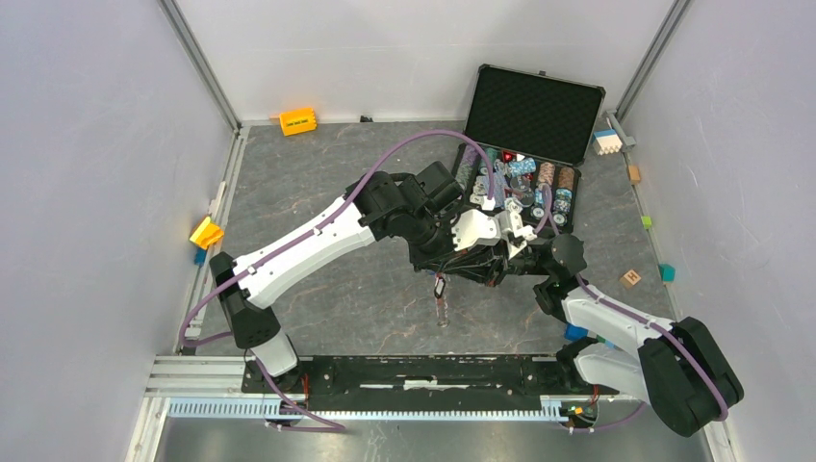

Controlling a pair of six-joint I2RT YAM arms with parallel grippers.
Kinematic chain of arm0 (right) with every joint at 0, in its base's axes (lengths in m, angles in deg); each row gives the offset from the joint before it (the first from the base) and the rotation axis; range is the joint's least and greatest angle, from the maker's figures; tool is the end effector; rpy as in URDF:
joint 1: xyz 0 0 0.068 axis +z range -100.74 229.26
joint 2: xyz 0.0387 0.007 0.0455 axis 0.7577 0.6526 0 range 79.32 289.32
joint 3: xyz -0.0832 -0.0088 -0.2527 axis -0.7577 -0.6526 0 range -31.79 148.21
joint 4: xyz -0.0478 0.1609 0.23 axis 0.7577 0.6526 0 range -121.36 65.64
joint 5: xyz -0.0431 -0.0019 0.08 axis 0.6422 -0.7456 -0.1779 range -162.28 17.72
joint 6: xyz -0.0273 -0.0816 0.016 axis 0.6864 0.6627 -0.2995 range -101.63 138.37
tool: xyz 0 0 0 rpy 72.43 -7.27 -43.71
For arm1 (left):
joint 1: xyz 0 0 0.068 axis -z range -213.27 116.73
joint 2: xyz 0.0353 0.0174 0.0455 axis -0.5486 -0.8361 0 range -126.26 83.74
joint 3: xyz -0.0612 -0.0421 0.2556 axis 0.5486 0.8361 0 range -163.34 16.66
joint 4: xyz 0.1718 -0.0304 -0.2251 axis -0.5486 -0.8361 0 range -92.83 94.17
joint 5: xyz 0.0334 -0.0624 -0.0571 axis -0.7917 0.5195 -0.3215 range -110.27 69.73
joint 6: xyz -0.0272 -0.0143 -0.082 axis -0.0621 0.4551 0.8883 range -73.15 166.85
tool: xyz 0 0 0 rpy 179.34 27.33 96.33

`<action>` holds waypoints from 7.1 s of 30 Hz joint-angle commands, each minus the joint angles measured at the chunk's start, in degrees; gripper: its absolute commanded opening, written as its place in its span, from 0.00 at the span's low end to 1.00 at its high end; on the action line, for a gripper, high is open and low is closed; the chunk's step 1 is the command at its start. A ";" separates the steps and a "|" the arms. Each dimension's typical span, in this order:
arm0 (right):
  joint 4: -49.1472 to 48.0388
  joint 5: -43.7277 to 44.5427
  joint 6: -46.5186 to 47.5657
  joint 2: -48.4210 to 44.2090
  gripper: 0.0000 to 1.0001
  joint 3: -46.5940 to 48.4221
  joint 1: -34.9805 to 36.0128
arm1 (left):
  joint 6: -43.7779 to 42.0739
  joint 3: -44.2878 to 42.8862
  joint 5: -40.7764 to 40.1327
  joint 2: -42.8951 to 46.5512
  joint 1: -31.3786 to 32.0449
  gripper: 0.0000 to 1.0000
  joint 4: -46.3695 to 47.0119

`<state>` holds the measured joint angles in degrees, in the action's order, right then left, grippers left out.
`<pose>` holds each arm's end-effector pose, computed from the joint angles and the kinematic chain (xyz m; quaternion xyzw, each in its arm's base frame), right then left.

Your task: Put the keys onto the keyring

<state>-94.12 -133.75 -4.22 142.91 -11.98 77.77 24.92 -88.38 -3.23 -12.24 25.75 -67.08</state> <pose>0.1844 0.1777 0.2367 -0.4412 0.4771 0.5696 0.5033 0.1726 -0.3313 0.3398 0.6503 0.7071 -0.2119 0.1796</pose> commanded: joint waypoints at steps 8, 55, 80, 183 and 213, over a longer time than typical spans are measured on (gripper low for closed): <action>1.66 0.88 1.98 -0.06 0.00 2.34 0.50 | -0.62 -0.49 3.00 0.65 0.81 0.02 1.08; -0.14 3.22 -2.43 -7.61 0.00 2.25 -5.23 | -7.64 31.05 13.85 23.94 -6.22 0.38 38.44; -1.12 2.59 -2.36 -8.42 0.00 1.46 -5.22 | -3.18 30.58 20.96 19.01 -9.45 0.32 41.18; -0.87 3.02 -0.23 -7.77 0.00 -0.10 -5.19 | -9.09 27.07 30.52 13.23 -11.74 0.29 35.48; 1.38 3.11 1.20 -6.94 0.00 0.32 -5.14 | -16.30 32.35 30.12 20.42 -11.56 0.52 34.26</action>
<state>-90.58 -131.57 -3.41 136.18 -12.59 72.46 11.48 -56.01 23.00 9.96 13.75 -33.33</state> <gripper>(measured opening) 0.004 0.530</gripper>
